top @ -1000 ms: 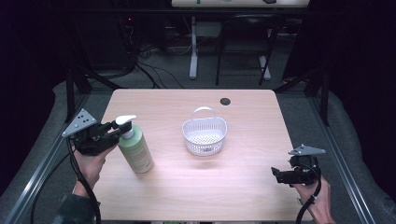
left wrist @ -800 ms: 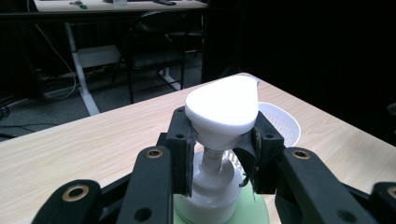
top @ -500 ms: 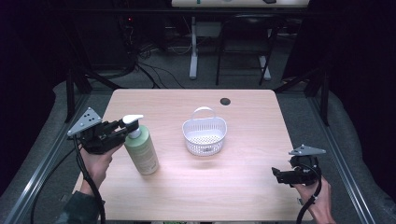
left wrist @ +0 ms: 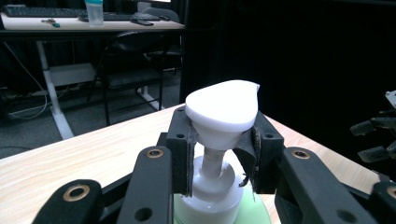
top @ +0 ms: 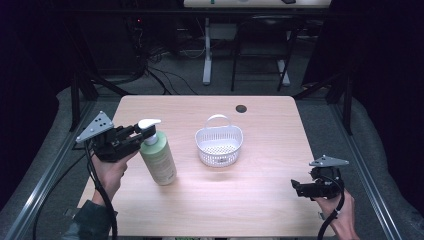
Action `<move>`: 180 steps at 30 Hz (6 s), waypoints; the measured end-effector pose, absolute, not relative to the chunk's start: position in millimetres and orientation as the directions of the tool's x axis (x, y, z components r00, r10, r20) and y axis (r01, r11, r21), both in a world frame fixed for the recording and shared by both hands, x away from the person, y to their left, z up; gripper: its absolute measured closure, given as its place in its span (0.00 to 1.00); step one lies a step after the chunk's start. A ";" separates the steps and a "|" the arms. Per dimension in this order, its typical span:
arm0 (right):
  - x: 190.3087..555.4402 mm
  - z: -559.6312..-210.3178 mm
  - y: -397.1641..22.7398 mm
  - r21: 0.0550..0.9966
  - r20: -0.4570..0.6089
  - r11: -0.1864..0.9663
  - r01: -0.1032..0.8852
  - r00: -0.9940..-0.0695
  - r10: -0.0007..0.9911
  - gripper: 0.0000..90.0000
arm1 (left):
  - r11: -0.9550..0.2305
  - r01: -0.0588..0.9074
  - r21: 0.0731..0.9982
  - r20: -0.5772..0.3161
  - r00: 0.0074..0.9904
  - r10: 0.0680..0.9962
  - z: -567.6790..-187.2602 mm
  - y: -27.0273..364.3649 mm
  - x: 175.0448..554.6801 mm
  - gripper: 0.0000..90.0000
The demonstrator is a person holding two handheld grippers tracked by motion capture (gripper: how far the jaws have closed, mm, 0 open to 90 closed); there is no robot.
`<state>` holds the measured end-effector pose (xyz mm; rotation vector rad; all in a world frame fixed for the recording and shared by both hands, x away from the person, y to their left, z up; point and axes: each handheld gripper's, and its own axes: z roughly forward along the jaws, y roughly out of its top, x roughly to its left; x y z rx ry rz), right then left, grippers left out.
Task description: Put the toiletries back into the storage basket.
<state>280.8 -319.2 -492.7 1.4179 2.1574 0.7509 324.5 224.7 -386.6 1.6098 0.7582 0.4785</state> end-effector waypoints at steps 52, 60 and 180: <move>280.5 -493.8 -317.8 0.651 -0.073 0.336 0.681 -0.384 0.920 0.08 | -0.076 0.124 0.989 -0.045 0.756 0.653 -338.3 174.8 344.9 0.75; 280.3 -493.9 -317.9 0.650 -0.072 0.336 0.682 -0.385 0.920 0.08 | -0.083 0.117 0.990 -0.035 0.761 0.648 -332.7 169.3 348.5 0.75; 280.4 -496.8 -316.4 0.633 -0.072 0.357 0.687 -0.407 0.911 0.10 | -0.109 0.135 0.985 -0.042 0.795 0.605 -336.9 63.1 428.5 0.75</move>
